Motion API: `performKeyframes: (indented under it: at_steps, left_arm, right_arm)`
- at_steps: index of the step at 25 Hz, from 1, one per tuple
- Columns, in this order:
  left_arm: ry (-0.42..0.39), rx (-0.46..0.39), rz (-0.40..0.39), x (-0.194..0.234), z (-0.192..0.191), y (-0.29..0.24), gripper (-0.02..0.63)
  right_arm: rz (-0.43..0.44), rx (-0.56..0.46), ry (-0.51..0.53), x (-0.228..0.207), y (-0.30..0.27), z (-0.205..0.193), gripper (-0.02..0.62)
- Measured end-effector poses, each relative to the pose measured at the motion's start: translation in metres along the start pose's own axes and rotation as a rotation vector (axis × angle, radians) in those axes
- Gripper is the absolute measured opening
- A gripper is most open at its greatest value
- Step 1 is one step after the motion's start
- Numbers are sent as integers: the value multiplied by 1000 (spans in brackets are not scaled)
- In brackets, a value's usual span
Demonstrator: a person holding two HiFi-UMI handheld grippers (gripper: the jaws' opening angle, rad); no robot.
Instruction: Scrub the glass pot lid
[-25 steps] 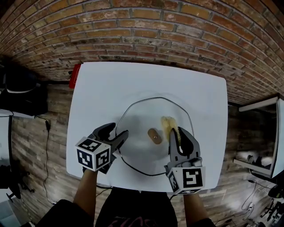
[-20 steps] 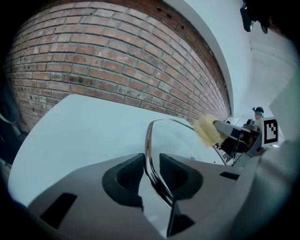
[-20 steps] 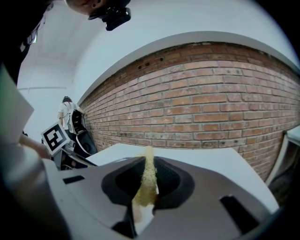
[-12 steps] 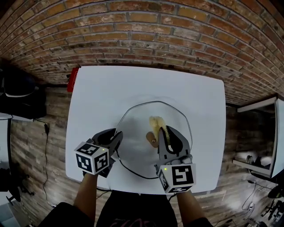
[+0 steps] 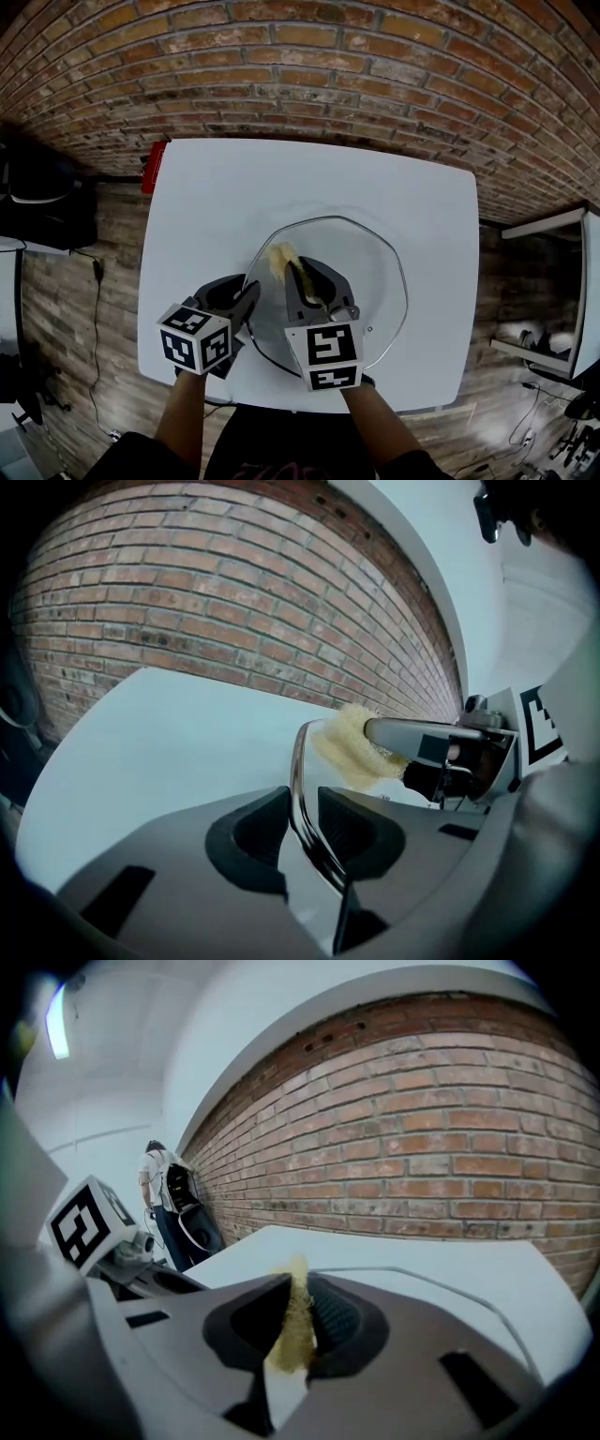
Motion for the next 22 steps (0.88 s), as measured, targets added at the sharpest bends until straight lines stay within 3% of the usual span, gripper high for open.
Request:
performKeyframes:
  at_steps: [4,9,11,14,17,20,22]
  left_arm:
    - [-3,0,0,1,0,0,103]
    - [-5,-2,5,1,2,0,103]
    - [-7,-2,6,1,2,-1,103]
    - [-5,-2,6,0,2,-1,103]
    - [-4,-2,7,0,1,-1,103]
    - [-2,-1,8,0,0,1,103]
    - [0,-1,8,-1,-1,1,103]
  right_arm:
    - [-116,44,4,-34,9,-11,58]
    - [-341,75,-27,-93,42,-16,58]
    - [-379,65,-44,-106,53,-17,58]
    - [-327,13,-53,-97,60,-11,58]
    - [-171,-29,-71,-56,56,-3,58]
    - [1,-7,-66,0,44,-5,58]
    - [67,15,-58,28,37,-11,58]
Point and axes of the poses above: the fingertips, and each gripper's own axes: y backward along the fingers, x to its left, z out of its top, the point moved 6 cm from there along y, backward along the fingers, and after that the axes turned 8 degrees about x, right-handed, at the moved point
